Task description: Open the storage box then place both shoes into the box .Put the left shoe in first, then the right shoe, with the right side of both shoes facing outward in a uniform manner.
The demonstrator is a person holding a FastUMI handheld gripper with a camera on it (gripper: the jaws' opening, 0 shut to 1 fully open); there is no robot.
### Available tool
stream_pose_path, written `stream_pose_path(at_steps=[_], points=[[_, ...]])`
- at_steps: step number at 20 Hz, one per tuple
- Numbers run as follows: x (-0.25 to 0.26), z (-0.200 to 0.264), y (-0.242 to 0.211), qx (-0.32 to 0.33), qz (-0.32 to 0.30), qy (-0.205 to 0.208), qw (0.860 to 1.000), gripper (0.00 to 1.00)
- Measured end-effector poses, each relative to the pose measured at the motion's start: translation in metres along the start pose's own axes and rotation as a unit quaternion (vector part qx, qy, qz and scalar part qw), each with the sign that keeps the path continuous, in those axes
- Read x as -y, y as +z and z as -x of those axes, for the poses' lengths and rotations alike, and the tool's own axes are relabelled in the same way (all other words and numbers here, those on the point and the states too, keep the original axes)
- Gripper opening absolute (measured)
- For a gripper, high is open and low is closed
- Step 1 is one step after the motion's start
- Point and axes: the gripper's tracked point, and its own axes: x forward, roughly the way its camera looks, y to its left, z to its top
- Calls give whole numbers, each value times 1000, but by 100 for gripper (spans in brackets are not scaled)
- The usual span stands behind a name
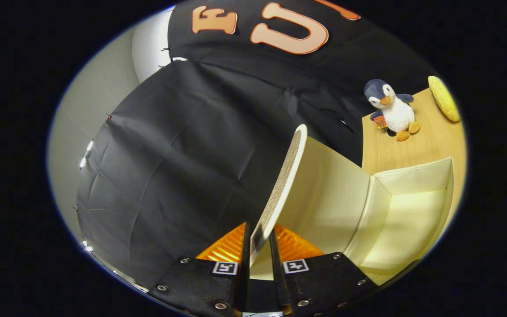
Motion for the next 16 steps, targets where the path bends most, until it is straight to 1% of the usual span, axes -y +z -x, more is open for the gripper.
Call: stream_pose_path(at_steps=[1,2,3,4,5,7,11,13,16], points=[[-2,-3,-4,-5,13,-6,1000,39],[-2,-7,-10,-12,28,-13,999,46],[2,-7,-14,-19,43,-22,999,63],[7,-7,-19,-22,59,-33,997,69],[13,-2,-20,-24,76,-46,996,80],[30,17,-15,-16,108,-81,991,88],[74,70,0,10,143,-146,979,93],[100,107,9,29,158,-184,970,94],[145,162,26,50,175,-251,951,95]])
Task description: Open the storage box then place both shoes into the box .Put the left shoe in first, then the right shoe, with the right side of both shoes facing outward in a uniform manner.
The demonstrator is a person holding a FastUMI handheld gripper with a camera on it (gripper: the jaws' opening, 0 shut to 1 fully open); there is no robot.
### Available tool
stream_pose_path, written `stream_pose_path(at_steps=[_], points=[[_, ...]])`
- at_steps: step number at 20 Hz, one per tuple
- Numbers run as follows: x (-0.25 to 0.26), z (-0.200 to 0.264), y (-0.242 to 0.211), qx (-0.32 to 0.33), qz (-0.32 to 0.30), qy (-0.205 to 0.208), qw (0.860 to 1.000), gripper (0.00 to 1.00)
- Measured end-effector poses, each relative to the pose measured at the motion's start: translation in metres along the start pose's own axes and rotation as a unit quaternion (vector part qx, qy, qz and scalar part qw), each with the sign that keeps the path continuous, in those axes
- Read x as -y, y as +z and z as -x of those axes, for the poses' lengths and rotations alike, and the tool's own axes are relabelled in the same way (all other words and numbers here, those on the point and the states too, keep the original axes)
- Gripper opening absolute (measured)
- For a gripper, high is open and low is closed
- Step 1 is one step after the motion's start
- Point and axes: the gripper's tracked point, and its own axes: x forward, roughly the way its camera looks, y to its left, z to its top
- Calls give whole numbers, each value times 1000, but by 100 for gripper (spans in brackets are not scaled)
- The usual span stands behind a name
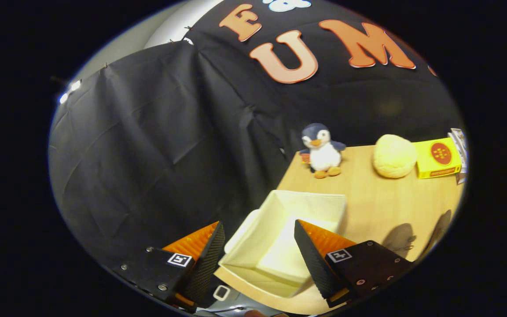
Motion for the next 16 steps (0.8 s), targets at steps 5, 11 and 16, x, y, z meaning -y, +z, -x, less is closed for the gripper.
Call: stream_pose_path(at_steps=[5,11,16], points=[[96,29,-18,0,-1,-95,995,96],[195,53,-80,-52,3,-195,979,96],[239,48,-130,-93,1,-226,970,96]])
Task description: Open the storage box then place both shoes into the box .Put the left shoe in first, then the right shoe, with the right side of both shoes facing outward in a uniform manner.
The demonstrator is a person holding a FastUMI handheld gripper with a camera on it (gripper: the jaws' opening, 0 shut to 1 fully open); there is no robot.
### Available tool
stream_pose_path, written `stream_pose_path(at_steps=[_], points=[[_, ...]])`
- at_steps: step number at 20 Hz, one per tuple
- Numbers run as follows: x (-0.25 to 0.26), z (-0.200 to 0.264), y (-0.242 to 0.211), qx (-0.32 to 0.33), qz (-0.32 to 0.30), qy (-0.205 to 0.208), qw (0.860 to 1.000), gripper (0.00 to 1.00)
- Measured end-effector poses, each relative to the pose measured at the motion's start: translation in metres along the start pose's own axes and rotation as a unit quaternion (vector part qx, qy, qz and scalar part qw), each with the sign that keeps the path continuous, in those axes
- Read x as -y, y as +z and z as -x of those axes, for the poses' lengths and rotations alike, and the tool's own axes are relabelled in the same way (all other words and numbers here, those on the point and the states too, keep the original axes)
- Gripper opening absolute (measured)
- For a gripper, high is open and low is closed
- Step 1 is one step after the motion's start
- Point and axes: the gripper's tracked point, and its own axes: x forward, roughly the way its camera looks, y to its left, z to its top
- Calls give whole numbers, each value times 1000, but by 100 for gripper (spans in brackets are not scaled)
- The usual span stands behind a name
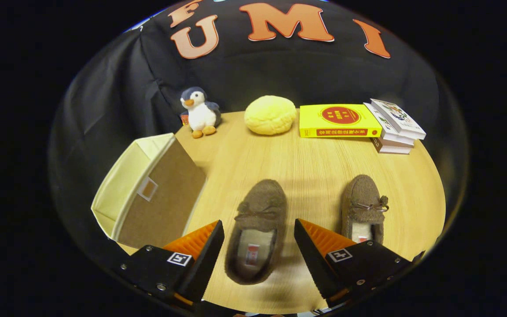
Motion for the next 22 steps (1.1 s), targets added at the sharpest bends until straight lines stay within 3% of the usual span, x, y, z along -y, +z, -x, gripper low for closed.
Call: stream_pose_path(at_steps=[6,12,19,22], points=[[11,-33,-31,-34,30,-12,999,90],[32,-69,-27,-29,21,-47,998,73],[22,-88,-27,-13,-47,-37,998,34],[26,-86,-26,-22,-71,-51,996,18]])
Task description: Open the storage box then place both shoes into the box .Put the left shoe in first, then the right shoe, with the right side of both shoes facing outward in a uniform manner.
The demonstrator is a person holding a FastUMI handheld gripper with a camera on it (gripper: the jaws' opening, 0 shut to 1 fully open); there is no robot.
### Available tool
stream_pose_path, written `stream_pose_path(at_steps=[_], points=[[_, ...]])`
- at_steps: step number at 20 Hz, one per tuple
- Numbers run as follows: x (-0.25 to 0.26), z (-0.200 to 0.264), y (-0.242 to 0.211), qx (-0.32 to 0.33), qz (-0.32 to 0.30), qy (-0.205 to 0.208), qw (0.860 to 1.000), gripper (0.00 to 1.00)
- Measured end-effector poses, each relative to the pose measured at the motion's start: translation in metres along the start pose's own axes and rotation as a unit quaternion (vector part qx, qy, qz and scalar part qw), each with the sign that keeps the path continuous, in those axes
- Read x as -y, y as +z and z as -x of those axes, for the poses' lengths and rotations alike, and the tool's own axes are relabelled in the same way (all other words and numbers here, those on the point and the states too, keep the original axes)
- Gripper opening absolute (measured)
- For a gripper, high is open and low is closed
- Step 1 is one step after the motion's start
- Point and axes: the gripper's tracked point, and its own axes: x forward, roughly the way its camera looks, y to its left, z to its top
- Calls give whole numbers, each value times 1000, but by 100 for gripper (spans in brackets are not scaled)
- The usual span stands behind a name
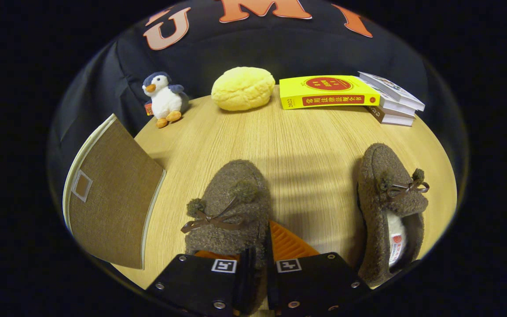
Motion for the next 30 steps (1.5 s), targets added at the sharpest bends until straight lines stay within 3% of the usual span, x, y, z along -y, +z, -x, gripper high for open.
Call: stream_pose_path(at_steps=[1,3,9,16,21,30], points=[[1,3,1,-6,-8,-4,1000,10],[-4,13,6,-8,-22,-6,1000,4],[-61,76,63,25,-57,33,998,4],[-161,138,115,48,-16,57,997,4],[-253,134,119,41,3,95,995,4],[-317,68,62,-40,34,49,997,4]])
